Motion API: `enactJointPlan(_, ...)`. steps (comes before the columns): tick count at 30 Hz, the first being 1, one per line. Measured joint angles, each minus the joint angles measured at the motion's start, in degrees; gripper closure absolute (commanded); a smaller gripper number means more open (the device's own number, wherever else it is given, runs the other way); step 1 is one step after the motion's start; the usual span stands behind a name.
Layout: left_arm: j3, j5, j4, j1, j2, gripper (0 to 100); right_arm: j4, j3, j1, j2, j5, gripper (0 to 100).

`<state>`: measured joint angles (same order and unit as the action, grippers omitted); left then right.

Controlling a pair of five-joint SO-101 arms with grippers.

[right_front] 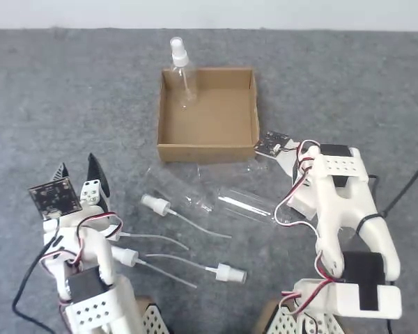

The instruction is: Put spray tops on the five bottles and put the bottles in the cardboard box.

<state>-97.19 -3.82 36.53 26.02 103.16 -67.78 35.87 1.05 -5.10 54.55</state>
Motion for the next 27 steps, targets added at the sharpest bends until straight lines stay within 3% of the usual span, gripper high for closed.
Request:
enactJointPlan(4, 0.00, 0.00, 0.00, 0.00, 0.00, 82, 2.29, 0.18, 0.00, 0.00, 0.00, 76.9)
enactJointPlan(10, 0.00, 0.00, 0.00, 0.00, 0.00, 82, 3.25, 1.05, 0.00, 0.00, 0.09, 90.5)
enactJointPlan(19, 0.00, 0.00, 0.00, 0.00, 0.00, 82, 1.67, 1.05, 0.00, -0.62, 0.00, 91.3)
enactJointPlan(27, 0.00, 0.00, 0.00, 0.00, 0.00, 82, -9.85, 1.05, 2.73, -17.93, -2.64, 91.3)
